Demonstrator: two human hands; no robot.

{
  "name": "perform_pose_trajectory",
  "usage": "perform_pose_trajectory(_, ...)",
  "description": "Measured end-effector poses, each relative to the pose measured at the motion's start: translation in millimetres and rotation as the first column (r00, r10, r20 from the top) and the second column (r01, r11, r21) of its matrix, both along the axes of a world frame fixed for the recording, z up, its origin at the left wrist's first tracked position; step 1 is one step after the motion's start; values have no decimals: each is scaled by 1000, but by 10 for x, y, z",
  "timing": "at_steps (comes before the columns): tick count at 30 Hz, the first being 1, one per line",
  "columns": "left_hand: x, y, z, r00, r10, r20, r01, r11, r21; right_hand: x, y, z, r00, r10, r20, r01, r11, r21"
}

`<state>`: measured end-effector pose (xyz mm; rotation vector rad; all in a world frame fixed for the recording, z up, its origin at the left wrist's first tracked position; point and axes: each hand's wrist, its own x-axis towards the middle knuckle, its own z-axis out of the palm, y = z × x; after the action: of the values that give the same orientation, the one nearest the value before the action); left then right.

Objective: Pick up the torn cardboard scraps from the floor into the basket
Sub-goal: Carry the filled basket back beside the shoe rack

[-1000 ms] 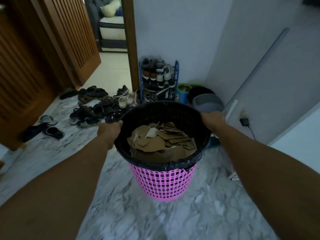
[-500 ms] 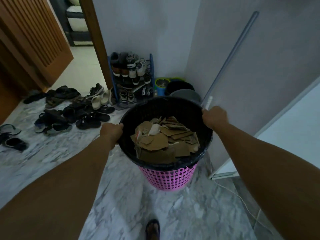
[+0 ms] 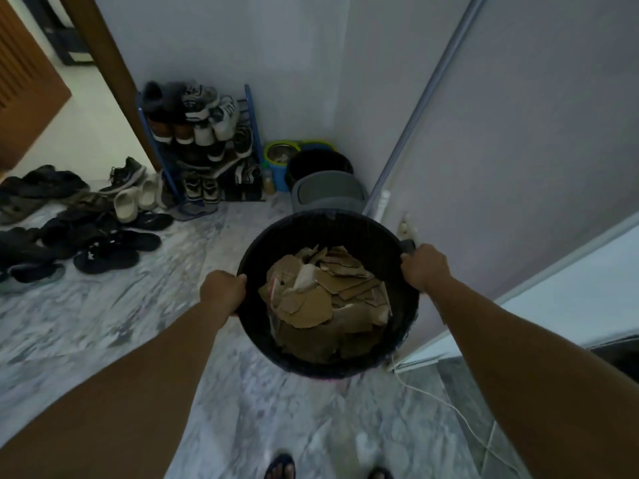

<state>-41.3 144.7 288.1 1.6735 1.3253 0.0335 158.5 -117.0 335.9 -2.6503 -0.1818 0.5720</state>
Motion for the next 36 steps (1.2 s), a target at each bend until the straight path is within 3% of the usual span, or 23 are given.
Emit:
perform_pose_trajectory(11,783,-299,-1487,976,24,-217,-45,995,-93,849,-235,-1640,964,244,-107,-258,955,-147)
perform_pose_trajectory(20,764,-478,-2658,905,-101,-412,99,995,-27,862,-353,-2942,942,284,-177,-312,937,-158)
perform_pose_trajectory(36,1275,-472,-4041,918,-195,-344,212,977,10,1271,-444,-4331,982,183,-50,-189,958,-213)
